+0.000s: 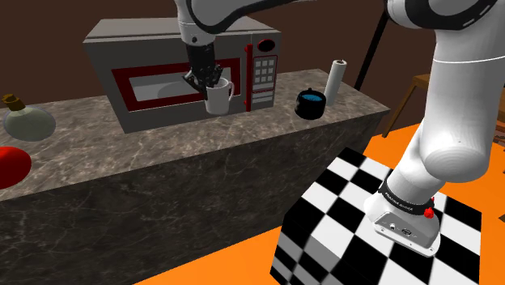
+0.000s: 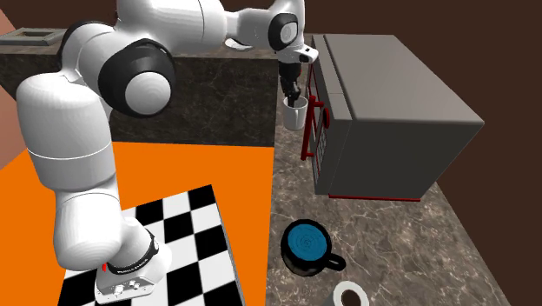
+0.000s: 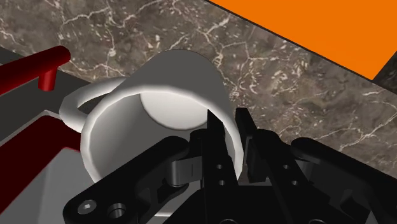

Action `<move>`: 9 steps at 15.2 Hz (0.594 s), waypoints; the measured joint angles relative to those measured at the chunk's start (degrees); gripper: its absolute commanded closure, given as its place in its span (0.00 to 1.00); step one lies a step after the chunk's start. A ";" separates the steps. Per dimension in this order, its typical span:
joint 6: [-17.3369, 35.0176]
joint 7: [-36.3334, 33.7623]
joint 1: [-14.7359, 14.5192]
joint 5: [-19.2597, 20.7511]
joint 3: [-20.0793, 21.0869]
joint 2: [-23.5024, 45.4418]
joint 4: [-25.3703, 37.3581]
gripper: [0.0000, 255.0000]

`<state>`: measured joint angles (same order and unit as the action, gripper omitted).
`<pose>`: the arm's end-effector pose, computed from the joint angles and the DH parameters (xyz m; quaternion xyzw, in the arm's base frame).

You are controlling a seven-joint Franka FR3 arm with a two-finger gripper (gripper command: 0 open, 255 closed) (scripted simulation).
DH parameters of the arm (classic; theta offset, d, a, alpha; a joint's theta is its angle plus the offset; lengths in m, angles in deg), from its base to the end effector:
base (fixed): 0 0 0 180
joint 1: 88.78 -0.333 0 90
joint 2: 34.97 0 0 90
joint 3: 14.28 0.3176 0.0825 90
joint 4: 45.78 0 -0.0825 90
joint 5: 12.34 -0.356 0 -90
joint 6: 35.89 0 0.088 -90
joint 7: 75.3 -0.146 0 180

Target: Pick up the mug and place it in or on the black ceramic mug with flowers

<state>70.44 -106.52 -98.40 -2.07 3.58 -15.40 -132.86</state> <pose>0.5825 0.2546 0.4439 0.9992 -0.0166 0.0221 0.0274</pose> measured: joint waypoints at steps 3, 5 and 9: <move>-2.17 0.18 -0.17 -0.05 0.06 0.11 2.30 1.00; -3.65 0.30 -0.25 -0.14 0.12 -0.09 3.58 1.00; -6.34 0.60 -0.40 -0.21 0.17 -0.04 6.33 1.00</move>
<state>64.10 -105.92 -98.80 -2.29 3.75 -15.45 -126.52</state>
